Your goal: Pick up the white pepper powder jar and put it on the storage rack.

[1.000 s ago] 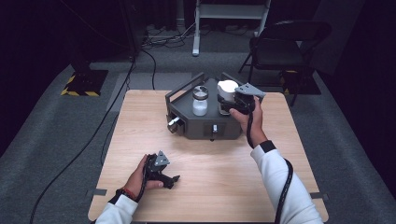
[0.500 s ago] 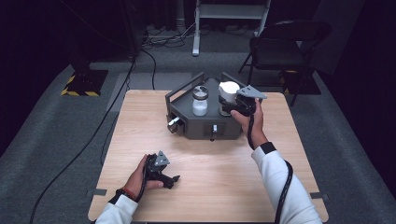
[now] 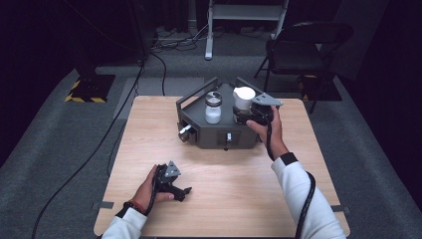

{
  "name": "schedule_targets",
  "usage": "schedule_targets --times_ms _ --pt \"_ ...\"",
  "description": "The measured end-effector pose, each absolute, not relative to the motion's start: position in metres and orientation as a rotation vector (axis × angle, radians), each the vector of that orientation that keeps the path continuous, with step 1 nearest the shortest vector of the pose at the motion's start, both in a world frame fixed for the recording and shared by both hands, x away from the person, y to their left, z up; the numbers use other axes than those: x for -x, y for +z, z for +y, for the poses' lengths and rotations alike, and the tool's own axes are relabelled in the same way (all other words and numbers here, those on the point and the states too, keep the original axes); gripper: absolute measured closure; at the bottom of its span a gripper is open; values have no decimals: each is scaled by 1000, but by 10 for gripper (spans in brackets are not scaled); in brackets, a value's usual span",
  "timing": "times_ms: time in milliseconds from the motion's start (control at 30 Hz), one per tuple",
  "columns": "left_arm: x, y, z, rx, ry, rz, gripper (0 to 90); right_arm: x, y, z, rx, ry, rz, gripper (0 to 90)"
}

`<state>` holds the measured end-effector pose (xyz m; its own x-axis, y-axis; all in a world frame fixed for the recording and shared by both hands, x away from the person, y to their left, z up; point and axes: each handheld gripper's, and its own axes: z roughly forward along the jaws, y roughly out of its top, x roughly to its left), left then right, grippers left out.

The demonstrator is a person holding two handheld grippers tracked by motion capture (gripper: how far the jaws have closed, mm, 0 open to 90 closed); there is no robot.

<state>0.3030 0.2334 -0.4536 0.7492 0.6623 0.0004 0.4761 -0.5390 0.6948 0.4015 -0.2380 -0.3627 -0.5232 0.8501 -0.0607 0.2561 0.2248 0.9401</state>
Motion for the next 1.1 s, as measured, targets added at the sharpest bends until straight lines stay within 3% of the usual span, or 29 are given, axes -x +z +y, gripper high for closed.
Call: schedule_targets --times_ms 167,500,1100 --pt "-303 -454 233 -2246 344 850 1 -402 -358 -240 -994 1251 1974 39" --pt "-303 -454 233 -2246 344 849 1 -386 -338 -259 -922 1234 2006 25" --pt "-303 -454 234 -2246 343 849 1 -326 -325 -301 -794 1258 1950 24"
